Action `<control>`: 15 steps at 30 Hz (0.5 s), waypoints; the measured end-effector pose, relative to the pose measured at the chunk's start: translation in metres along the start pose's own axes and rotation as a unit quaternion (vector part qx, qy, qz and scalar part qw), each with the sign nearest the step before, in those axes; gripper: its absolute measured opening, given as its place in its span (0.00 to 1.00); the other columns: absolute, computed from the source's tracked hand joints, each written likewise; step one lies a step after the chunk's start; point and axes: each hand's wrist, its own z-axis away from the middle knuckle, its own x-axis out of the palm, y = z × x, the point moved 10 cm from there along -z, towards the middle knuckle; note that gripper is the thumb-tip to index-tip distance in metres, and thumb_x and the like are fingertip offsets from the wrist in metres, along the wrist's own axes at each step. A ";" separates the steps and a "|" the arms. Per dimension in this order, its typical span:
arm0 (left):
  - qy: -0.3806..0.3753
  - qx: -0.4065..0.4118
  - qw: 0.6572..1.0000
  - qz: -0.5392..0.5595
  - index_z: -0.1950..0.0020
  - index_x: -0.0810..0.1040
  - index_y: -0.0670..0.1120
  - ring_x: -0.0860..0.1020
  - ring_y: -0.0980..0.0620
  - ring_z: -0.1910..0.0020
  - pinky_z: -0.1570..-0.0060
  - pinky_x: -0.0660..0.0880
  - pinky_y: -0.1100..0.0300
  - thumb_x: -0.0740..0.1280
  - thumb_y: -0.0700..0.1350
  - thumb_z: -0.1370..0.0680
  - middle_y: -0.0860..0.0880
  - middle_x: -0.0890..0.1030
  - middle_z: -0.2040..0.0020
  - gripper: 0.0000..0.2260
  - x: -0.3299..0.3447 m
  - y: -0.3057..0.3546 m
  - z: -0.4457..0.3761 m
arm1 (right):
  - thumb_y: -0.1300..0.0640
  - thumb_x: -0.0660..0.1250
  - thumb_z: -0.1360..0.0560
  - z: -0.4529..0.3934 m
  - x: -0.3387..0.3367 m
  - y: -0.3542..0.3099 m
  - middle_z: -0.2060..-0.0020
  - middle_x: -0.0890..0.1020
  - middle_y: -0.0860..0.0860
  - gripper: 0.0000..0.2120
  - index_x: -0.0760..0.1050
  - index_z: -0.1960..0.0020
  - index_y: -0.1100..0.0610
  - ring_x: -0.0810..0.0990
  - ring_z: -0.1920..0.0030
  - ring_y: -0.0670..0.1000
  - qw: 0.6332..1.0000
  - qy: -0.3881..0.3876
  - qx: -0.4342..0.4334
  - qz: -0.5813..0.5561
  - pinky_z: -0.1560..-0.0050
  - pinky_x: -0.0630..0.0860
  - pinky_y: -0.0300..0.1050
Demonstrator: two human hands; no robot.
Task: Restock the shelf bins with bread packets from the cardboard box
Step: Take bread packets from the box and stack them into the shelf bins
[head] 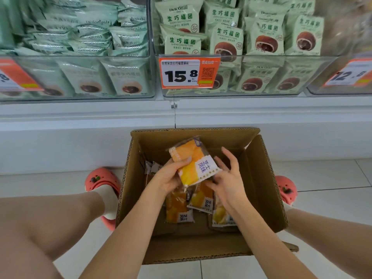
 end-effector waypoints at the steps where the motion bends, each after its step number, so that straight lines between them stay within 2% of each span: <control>1: -0.005 0.013 1.000 -0.006 0.42 0.75 0.45 0.80 0.45 0.50 0.52 0.77 0.46 0.68 0.35 0.27 0.43 0.82 0.48 0.15 0.006 0.001 0.003 | 0.70 0.56 0.23 0.004 0.004 0.010 0.39 0.75 0.56 0.25 0.68 0.34 0.46 0.75 0.39 0.58 0.991 -0.003 0.064 -0.114 0.42 0.74 0.64; 2: -0.014 0.026 1.000 -0.009 0.41 0.75 0.44 0.80 0.45 0.50 0.51 0.77 0.46 0.67 0.33 0.25 0.43 0.82 0.49 0.14 0.012 0.001 0.007 | 0.68 0.55 0.23 0.007 0.007 0.013 0.41 0.76 0.58 0.24 0.65 0.32 0.48 0.76 0.41 0.60 0.982 0.000 0.098 -0.161 0.45 0.75 0.63; 3: -0.024 0.039 0.999 -0.012 0.39 0.75 0.43 0.80 0.45 0.48 0.49 0.76 0.45 0.66 0.32 0.26 0.43 0.82 0.48 0.16 0.017 0.003 0.009 | 0.65 0.55 0.22 0.010 0.009 0.012 0.42 0.76 0.58 0.22 0.65 0.31 0.50 0.76 0.42 0.59 0.981 0.003 0.112 -0.161 0.47 0.76 0.61; 5: -0.033 0.054 0.998 -0.009 0.35 0.73 0.42 0.80 0.44 0.45 0.46 0.76 0.44 0.68 0.32 0.27 0.41 0.81 0.45 0.21 0.023 0.005 0.014 | 0.60 0.59 0.21 0.014 0.007 0.011 0.43 0.77 0.57 0.17 0.67 0.32 0.53 0.78 0.44 0.56 0.988 0.020 0.111 -0.105 0.53 0.78 0.55; 8: -0.060 0.063 0.996 0.037 0.37 0.74 0.43 0.79 0.42 0.43 0.45 0.75 0.44 0.69 0.41 0.28 0.40 0.81 0.44 0.20 0.035 0.012 0.027 | 0.58 0.66 0.24 0.017 -0.001 -0.006 0.43 0.79 0.56 0.19 0.70 0.34 0.55 0.80 0.45 0.54 0.998 0.028 0.049 0.003 0.53 0.81 0.50; 10: -0.082 0.079 0.992 0.053 0.37 0.75 0.44 0.79 0.42 0.44 0.45 0.75 0.45 0.66 0.49 0.25 0.40 0.82 0.44 0.18 0.042 0.024 0.038 | 0.59 0.67 0.25 0.023 -0.003 -0.027 0.46 0.80 0.55 0.15 0.73 0.39 0.55 0.81 0.47 0.52 0.999 0.024 0.008 0.035 0.52 0.81 0.48; 12: -0.093 0.134 0.987 0.016 0.39 0.76 0.44 0.81 0.48 0.51 0.51 0.78 0.53 0.63 0.50 0.21 0.44 0.83 0.49 0.15 0.044 0.045 0.050 | 0.60 0.66 0.25 0.029 -0.004 -0.049 0.48 0.81 0.55 0.09 0.75 0.45 0.54 0.82 0.48 0.51 0.999 0.019 -0.020 0.026 0.53 0.81 0.48; 15: -0.082 0.216 0.971 -0.056 0.43 0.77 0.41 0.79 0.53 0.62 0.65 0.78 0.62 0.63 0.46 0.21 0.47 0.81 0.57 0.12 0.054 0.076 0.073 | 0.59 0.65 0.24 0.036 -0.001 -0.083 0.49 0.83 0.55 0.09 0.76 0.45 0.56 0.83 0.49 0.52 0.998 -0.002 -0.063 -0.012 0.51 0.81 0.48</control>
